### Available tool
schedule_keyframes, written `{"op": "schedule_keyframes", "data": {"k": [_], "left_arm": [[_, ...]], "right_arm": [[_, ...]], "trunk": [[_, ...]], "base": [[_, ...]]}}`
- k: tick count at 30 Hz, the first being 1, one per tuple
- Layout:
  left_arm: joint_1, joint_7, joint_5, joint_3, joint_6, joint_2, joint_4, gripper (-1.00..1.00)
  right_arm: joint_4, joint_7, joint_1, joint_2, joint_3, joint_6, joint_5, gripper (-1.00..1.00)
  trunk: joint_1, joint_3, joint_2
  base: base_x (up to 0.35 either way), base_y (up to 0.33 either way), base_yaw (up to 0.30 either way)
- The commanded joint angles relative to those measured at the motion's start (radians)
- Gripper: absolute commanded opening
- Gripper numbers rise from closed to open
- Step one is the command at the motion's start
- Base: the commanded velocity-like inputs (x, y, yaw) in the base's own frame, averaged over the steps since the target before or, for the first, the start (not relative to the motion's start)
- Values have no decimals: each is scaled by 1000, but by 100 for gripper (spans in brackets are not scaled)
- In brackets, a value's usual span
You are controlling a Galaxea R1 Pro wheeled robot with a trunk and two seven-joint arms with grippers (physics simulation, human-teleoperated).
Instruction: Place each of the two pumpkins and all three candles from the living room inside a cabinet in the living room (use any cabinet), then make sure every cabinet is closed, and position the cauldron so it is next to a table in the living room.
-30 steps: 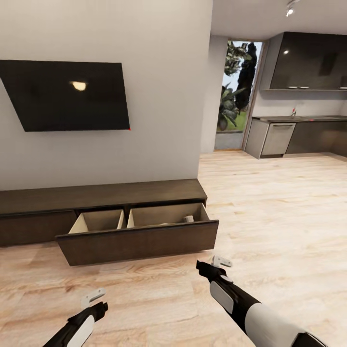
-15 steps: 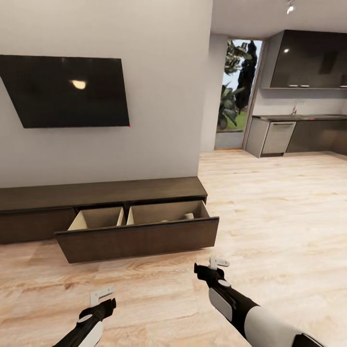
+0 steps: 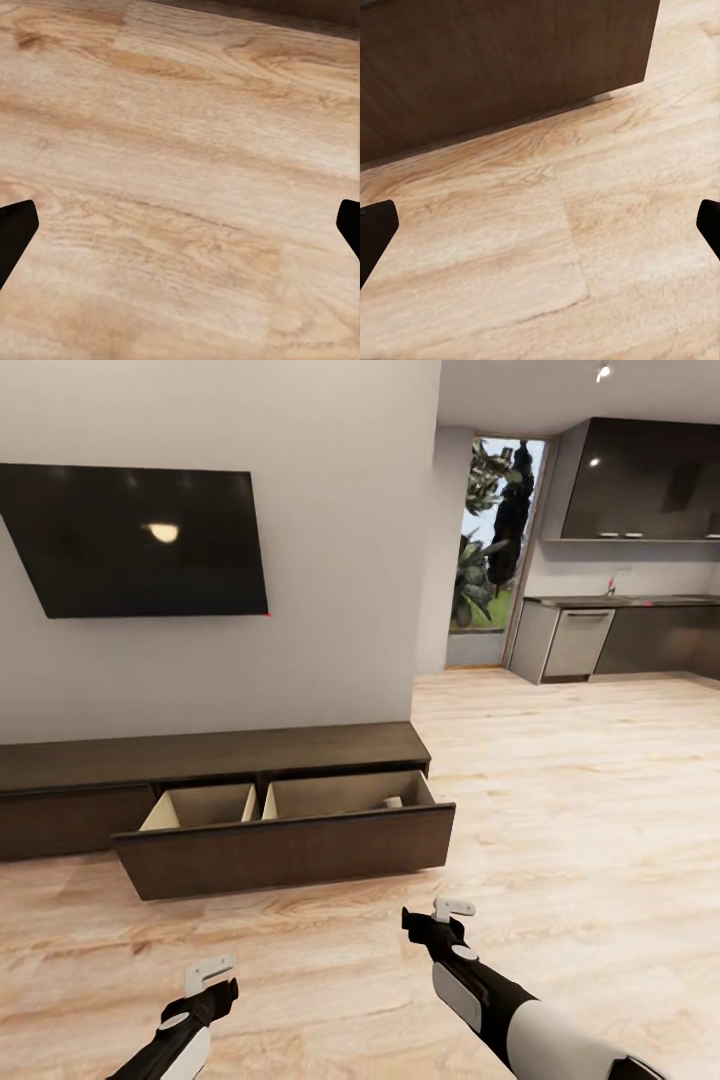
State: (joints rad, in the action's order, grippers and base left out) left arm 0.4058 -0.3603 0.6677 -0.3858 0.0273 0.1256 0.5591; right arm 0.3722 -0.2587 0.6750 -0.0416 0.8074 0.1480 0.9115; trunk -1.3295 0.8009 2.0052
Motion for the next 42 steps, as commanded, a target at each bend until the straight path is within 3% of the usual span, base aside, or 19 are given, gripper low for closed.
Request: {"op": "schedule_keyframes", "data": {"k": [1,16,19,24,27,36,42], "left_arm": [[1,-9,5,-8,1,2,2,100],[2,-11,5,-8,-24,-3,3,100],[2,-11,6,-8,-39,-4,3,100],[3,-10,7,-8,-59,-2,3,100],[4,-9,5,-11,-61,-4,3,100],[10,-9,2,-12,-59,-10,108,100],[11,-9,0,-12,-61,-13,121,100]], "right_arm": [[0,-5,0,-2,9,6,10,100],[-66,-5,-8,-10,27,63,-17,100],[-69,-5,-8,-17,32,103,-22,100],[-72,-12,-8,-21,61,137,-79,100],[-74,-14,-8,-20,65,148,-91,100],[-81,-14,-7,-21,67,154,-99,100],[-80,-15,-6,-22,65,154,-98,100]], "trunk": [[-4,4,8],[-61,51,113],[-73,61,134],[-92,76,169],[-103,86,190],[-138,114,253],[-161,133,295]], "base": [[0,0,0],[0,0,0],[0,0,0],[0,0,0],[0,0,0],[0,0,0],[0,0,0]]}}
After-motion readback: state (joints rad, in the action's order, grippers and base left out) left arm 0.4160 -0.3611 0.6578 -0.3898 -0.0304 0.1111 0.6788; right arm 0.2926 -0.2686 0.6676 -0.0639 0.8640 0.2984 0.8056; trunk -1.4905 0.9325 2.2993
